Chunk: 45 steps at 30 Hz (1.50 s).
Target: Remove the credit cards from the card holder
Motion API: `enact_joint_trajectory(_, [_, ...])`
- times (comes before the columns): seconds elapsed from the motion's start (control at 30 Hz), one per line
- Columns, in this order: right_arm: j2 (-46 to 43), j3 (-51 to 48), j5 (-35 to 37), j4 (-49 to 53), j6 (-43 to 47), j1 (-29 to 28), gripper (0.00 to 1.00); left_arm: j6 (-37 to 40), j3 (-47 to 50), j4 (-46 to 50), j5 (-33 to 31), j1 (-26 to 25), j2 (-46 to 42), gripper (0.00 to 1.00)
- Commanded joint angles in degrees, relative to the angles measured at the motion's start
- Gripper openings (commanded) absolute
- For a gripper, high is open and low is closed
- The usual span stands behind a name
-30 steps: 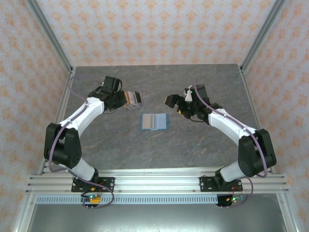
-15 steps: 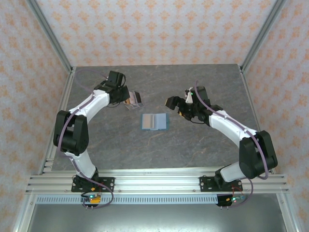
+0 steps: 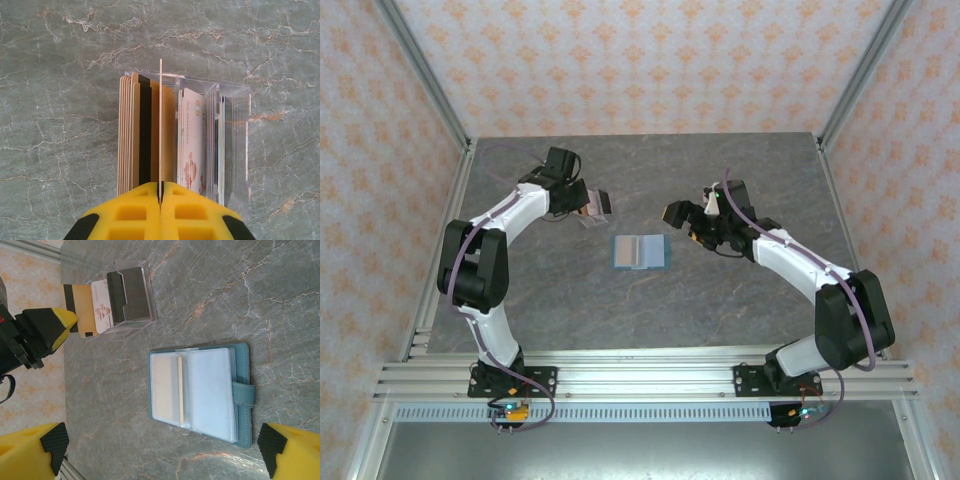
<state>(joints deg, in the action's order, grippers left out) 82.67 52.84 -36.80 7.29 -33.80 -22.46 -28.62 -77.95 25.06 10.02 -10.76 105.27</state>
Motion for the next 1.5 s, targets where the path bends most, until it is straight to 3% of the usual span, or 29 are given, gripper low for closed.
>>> enact_joint_trajectory(0.0, [0.5,0.1,0.8,-0.9,-0.4,0.1,0.99,1.4,-2.2,1.0,0.4,0.3,0.8,0.07])
enact_joint_trajectory(0.47, [1.3,0.4,0.5,-0.2,-0.5,0.0,0.99,2.3,-4.8,6.7,-2.8,0.3,-4.5,0.40])
enact_joint_trajectory(0.7, [2.6,3.0,4.1,5.0,1.7,-1.6,0.99,-1.1,0.7,8.1,-3.3,0.3,-12.2,0.59])
enact_joint_trajectory(0.87, [6.9,8.7,12.8,12.4,4.2,-7.9,0.90,-3.4,8.4,8.2,-3.1,0.3,-19.6,0.75])
enact_joint_trajectory(1.1, [17.5,18.0,21.2,18.6,4.5,-15.7,0.69,-3.3,19.4,4.7,-2.5,0.4,-27.8,0.98])
enact_joint_trajectory(1.47, [30.7,31.3,27.8,27.5,7.1,-20.9,0.56,-5.9,27.8,1.2,-1.0,0.4,-31.5,1.00])
